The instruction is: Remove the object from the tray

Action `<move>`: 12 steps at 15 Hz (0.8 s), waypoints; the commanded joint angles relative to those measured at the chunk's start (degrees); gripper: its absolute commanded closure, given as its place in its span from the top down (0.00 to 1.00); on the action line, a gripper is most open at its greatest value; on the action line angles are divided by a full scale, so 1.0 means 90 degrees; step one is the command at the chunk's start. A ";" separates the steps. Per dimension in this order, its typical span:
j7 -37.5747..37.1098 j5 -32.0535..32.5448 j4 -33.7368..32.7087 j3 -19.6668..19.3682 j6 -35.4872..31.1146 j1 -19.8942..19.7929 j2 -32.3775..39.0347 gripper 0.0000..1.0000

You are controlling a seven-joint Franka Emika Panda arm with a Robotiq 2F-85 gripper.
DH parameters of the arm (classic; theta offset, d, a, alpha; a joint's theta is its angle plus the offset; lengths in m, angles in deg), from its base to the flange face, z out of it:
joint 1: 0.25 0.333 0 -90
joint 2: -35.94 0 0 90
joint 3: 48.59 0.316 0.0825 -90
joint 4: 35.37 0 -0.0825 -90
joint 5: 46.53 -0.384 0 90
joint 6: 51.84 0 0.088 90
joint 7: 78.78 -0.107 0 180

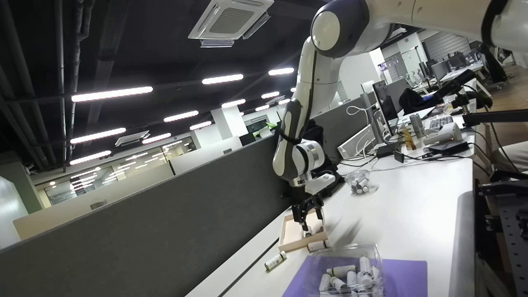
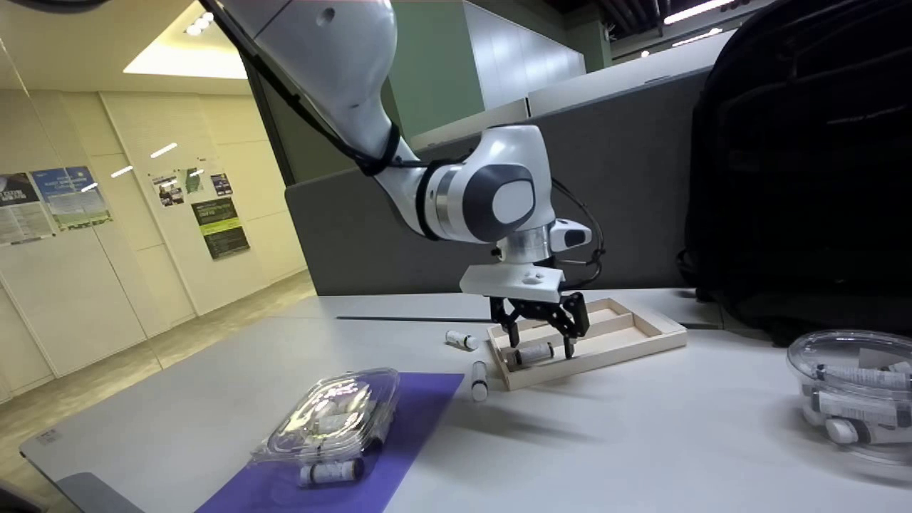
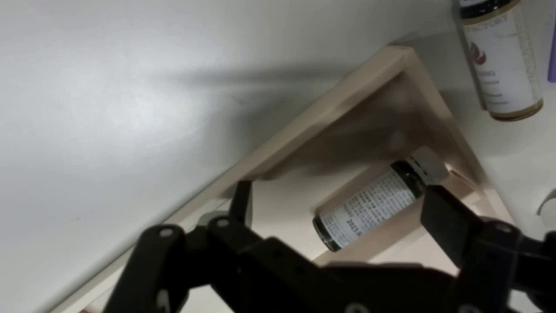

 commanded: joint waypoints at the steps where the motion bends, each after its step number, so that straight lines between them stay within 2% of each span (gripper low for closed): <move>1: 0.0278 0.0051 -0.0430 0.0151 0.0123 -0.0133 0.0282 1.00; 12: 0.0969 0.0137 -0.0725 0.0396 0.0069 -0.0116 0.0308 1.00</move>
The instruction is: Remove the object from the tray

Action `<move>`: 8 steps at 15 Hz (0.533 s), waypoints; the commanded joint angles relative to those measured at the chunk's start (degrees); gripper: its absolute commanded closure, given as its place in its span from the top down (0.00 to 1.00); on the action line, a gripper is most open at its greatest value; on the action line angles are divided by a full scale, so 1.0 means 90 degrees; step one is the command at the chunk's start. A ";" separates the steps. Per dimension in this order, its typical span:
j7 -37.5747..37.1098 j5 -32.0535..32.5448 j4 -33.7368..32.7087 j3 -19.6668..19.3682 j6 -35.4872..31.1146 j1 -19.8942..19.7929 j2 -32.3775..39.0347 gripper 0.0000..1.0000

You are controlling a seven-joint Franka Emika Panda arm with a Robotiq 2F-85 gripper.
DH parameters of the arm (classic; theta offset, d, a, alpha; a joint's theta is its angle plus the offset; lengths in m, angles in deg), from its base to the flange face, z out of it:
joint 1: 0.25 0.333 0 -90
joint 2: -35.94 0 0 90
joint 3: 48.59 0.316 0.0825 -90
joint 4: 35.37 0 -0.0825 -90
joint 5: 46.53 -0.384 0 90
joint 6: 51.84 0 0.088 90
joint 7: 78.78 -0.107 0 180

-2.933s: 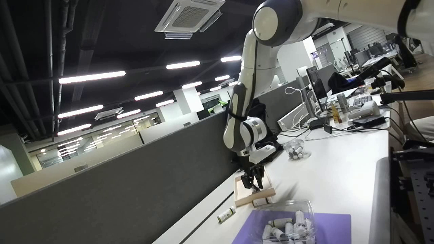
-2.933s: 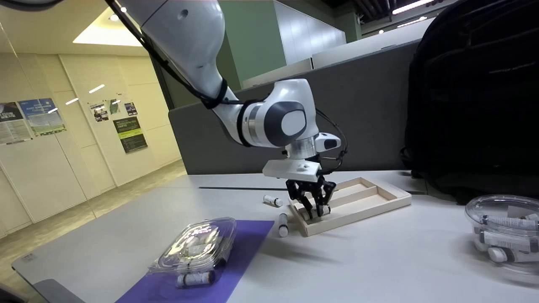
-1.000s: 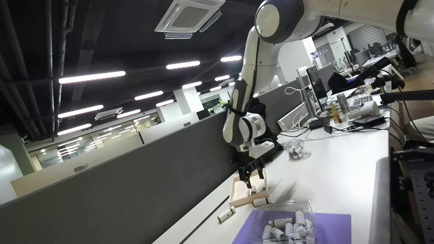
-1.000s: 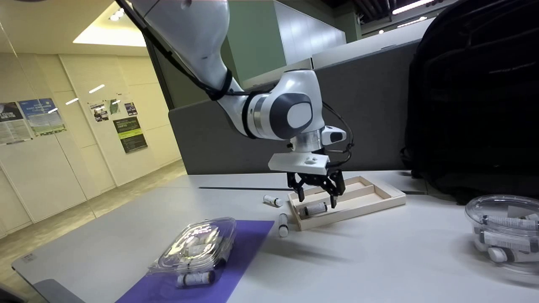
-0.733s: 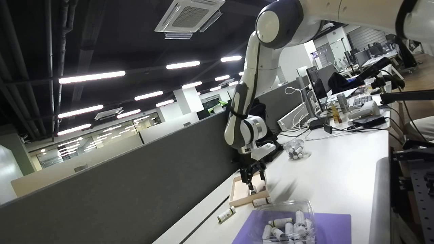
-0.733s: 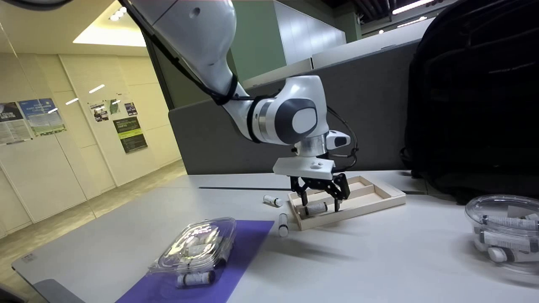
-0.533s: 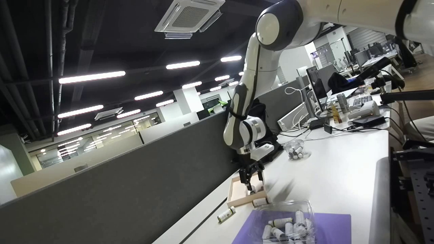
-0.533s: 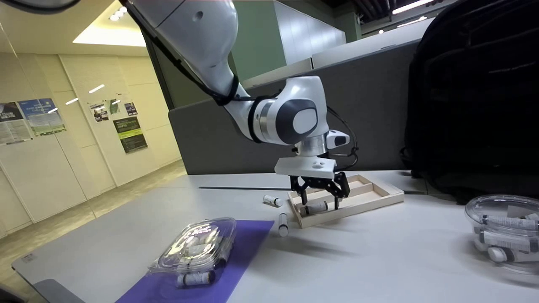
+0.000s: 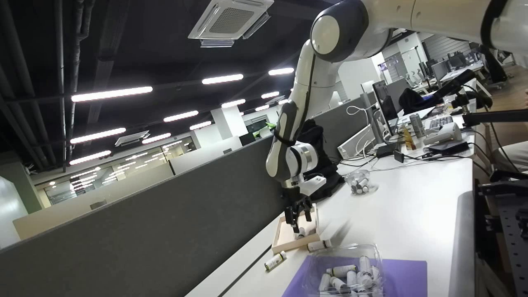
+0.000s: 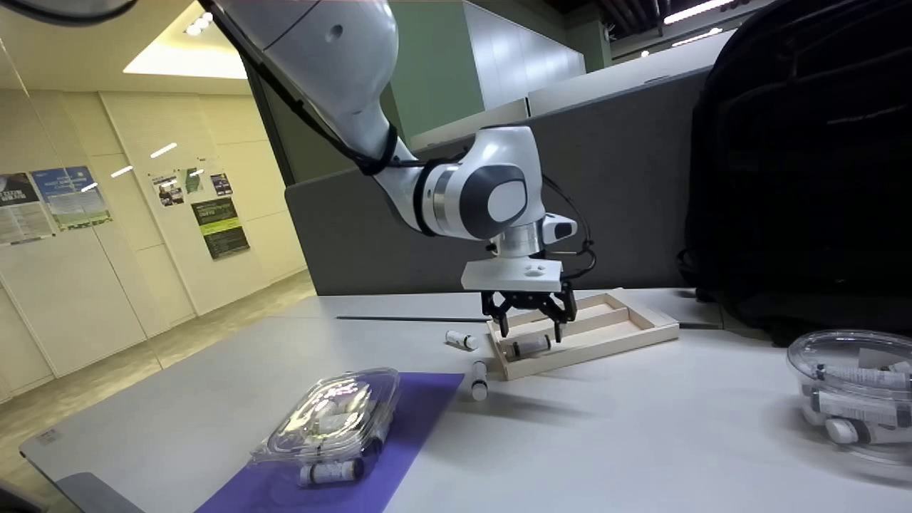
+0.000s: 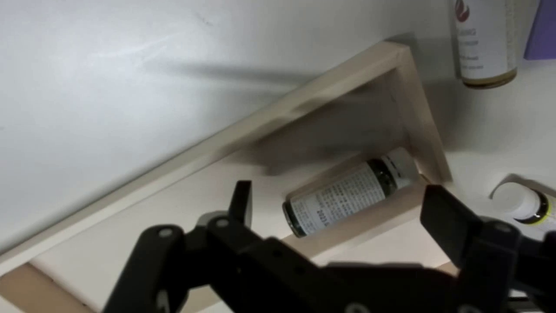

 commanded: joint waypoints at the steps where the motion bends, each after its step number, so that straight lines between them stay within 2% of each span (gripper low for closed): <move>1: 0.0131 0.0131 -0.0357 0.0083 0.0103 -0.0074 0.0122 1.00; 8: 0.0114 0.0178 -0.0842 0.0035 0.0310 -0.0047 0.0518 1.00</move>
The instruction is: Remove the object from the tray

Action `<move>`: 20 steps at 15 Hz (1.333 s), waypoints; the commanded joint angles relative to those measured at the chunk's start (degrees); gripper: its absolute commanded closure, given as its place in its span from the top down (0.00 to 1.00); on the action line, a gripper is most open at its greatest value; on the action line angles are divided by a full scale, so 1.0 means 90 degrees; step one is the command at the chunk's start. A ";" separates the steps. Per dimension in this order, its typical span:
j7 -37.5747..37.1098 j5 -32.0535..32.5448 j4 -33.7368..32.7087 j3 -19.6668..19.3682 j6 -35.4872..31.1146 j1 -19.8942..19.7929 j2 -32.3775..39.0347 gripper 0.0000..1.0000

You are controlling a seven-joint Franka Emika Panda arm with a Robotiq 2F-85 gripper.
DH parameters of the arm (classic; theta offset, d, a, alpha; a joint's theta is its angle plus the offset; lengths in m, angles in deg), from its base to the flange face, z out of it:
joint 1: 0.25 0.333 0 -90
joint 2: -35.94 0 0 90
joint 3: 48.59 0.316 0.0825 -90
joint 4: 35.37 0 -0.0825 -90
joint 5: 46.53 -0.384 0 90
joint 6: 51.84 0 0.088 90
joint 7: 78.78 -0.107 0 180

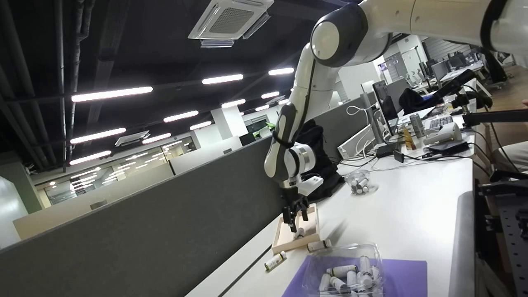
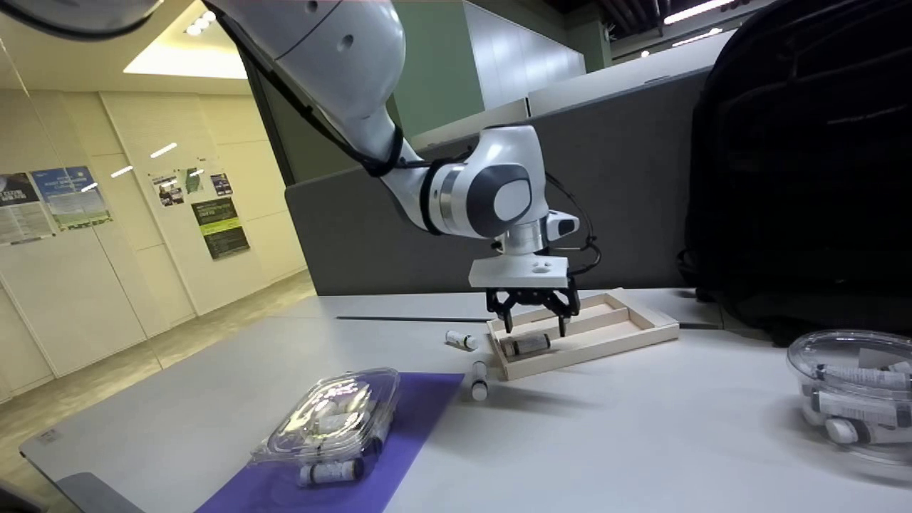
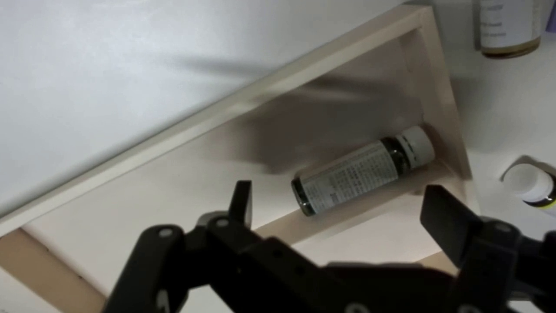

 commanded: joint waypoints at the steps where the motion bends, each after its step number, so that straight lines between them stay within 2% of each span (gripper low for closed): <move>1: -0.0044 0.0145 -0.0498 0.0015 0.0293 -0.0041 0.0352 1.00; 12: -0.0118 0.0206 -0.0971 -0.0030 0.0673 0.0033 0.0691 0.98; 13: -0.0133 0.0199 -0.0950 -0.0034 0.0692 0.0036 0.0681 0.93; 15: -0.0155 0.0186 -0.0900 -0.0042 0.0725 0.0036 0.0648 0.69; 16: -0.0195 0.0185 -0.0883 -0.0065 0.0737 0.0048 0.0637 0.61; 20: -0.0311 0.0161 -0.0836 -0.0136 0.0797 0.0040 0.0603 0.34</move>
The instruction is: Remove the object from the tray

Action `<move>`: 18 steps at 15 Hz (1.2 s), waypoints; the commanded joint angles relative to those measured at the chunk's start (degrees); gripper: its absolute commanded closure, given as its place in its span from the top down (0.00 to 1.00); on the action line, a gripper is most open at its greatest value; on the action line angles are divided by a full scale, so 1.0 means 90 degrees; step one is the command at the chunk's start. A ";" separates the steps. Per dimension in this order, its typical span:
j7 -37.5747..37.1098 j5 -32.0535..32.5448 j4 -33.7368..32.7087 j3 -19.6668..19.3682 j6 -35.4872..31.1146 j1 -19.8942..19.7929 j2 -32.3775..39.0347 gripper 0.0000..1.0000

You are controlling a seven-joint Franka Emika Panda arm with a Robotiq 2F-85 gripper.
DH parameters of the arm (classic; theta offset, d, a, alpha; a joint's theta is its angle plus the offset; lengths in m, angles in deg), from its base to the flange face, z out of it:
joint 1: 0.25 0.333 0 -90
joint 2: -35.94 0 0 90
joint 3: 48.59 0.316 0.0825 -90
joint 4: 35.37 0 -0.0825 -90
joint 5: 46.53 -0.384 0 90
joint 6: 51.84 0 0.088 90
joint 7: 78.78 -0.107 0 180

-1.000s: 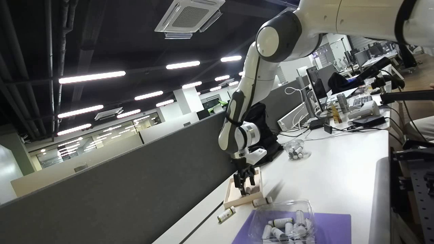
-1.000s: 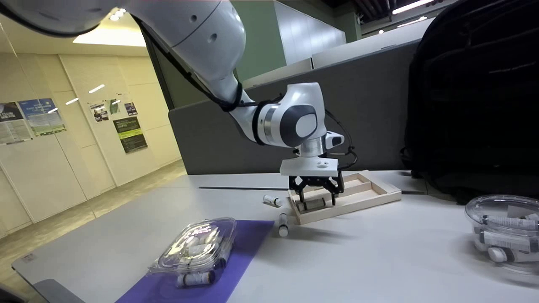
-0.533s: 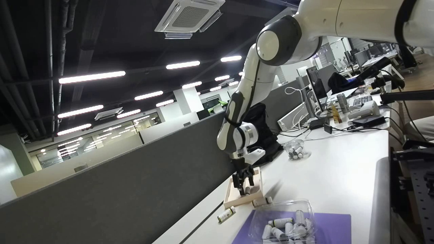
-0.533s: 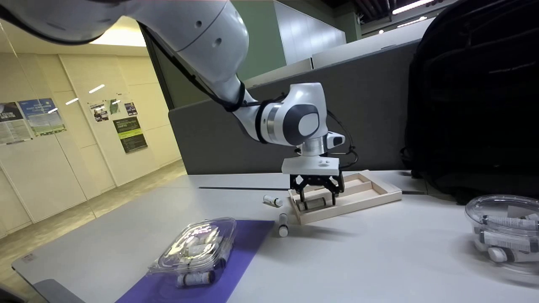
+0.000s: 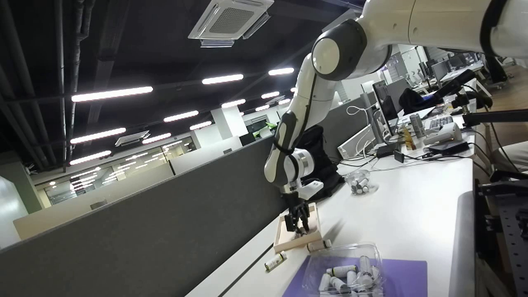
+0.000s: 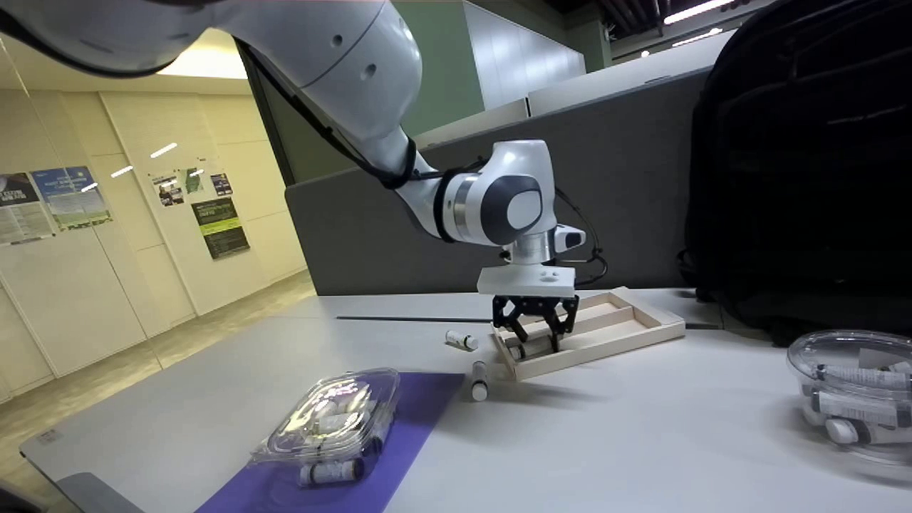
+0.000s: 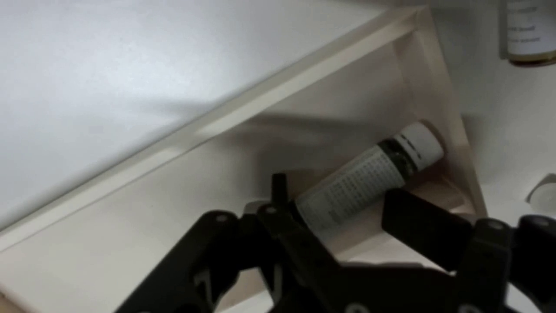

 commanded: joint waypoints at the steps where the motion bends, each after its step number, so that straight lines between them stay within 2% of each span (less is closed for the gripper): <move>1: -0.0290 0.0078 -0.0107 -0.0105 0.0207 0.0009 0.0065 0.27; 5: -0.0357 0.0087 -0.0072 -0.0171 0.0223 0.0018 0.0009 0.02; 9: -0.0396 0.0117 -0.0028 -0.0205 0.0326 0.0058 -0.0030 0.00; 10: -0.0380 0.0121 -0.0022 -0.0199 0.0356 0.0061 -0.0040 0.27; 11: -0.0366 0.0125 -0.0013 -0.0194 0.0373 0.0066 -0.0053 0.28; 18: -0.0274 0.0079 0.0072 -0.0101 0.0435 0.0101 -0.0183 0.74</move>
